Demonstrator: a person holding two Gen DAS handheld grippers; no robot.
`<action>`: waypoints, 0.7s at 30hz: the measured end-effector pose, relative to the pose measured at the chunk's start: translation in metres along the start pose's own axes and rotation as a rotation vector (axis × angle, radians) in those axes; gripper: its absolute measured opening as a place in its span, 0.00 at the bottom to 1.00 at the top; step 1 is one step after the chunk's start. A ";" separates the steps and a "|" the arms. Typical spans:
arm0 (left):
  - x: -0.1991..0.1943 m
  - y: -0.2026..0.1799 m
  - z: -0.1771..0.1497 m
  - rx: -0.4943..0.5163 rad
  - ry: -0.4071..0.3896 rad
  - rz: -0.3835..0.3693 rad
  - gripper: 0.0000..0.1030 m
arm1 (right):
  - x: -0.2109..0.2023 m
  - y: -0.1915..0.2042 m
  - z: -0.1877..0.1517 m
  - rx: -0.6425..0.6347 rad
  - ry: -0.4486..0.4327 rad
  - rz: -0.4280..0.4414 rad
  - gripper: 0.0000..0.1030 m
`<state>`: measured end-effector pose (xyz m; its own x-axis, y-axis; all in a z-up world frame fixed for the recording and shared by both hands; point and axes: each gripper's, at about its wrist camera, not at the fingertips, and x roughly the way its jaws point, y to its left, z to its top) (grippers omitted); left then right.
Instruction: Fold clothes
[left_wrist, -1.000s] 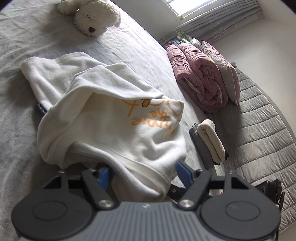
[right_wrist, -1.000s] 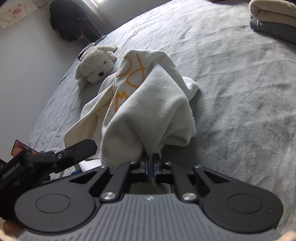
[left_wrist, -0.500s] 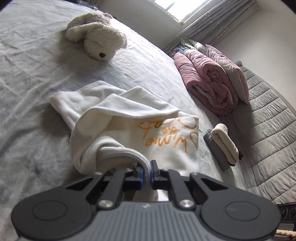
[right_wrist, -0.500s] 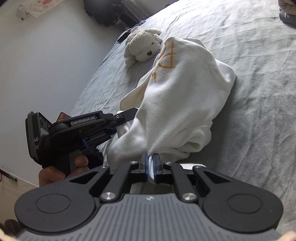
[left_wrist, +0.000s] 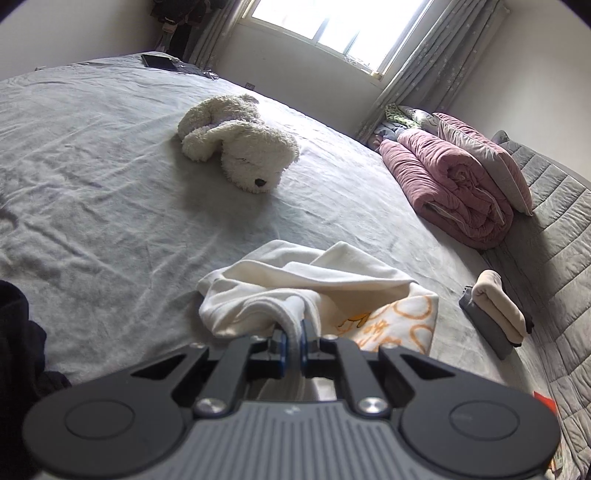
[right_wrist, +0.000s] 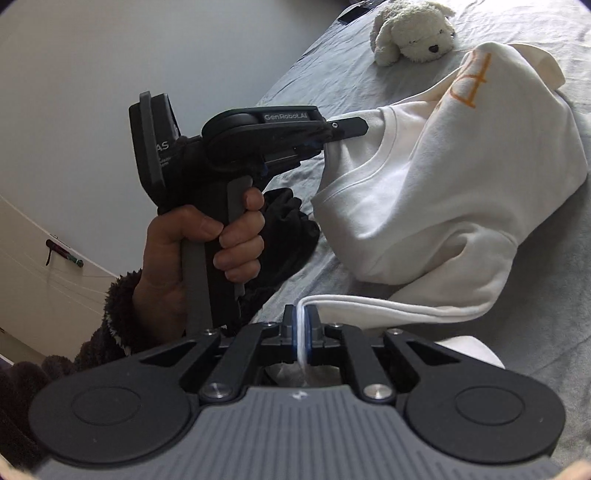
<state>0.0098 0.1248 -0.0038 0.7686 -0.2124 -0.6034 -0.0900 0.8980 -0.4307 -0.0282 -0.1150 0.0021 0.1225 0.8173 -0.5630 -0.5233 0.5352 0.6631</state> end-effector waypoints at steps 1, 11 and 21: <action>0.001 0.004 -0.001 -0.005 0.016 -0.005 0.07 | 0.001 0.001 0.002 -0.010 -0.004 -0.014 0.13; 0.008 0.036 -0.016 -0.067 0.212 -0.051 0.49 | -0.027 -0.006 0.045 -0.039 -0.182 -0.229 0.45; 0.006 0.037 -0.031 -0.034 0.322 -0.039 0.56 | 0.020 -0.014 0.102 -0.378 -0.172 -0.582 0.57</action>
<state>-0.0084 0.1446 -0.0444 0.5324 -0.3623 -0.7651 -0.0896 0.8746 -0.4765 0.0673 -0.0842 0.0321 0.5854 0.4607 -0.6671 -0.5854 0.8095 0.0453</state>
